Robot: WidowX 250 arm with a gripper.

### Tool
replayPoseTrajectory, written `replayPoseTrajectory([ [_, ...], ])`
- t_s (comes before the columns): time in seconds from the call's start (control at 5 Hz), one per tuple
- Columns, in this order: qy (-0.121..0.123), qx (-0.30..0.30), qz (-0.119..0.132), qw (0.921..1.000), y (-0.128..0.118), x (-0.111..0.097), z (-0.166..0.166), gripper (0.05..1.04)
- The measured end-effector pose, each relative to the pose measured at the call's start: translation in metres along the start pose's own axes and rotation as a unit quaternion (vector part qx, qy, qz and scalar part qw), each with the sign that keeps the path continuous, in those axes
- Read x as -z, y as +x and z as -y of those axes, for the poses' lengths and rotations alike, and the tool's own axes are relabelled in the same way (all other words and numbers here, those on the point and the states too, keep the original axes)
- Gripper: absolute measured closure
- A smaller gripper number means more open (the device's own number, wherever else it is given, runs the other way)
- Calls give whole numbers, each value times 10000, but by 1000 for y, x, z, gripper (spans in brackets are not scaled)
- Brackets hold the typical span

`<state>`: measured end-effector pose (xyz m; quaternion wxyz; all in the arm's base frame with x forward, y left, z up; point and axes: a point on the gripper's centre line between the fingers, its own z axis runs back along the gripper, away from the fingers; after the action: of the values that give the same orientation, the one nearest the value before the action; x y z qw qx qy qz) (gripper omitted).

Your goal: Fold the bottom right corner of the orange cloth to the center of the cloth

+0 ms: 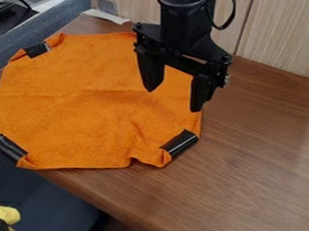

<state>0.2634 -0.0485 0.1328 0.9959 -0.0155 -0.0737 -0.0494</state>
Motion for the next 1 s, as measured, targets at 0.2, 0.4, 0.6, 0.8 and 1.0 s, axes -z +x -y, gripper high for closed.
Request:
replayPoseTrajectory([
  [0.2,11,-17,-138,9999,-3,7,0,83],
  [0.4,63,108,-319,9994,-4,20,6,83],
  [0.6,348,177,-608,9974,-6,40,10,83],
  [0.8,715,302,-738,9942,-1,56,14,83],
  [1.0,813,339,-986,9912,-1,72,13,83],
])
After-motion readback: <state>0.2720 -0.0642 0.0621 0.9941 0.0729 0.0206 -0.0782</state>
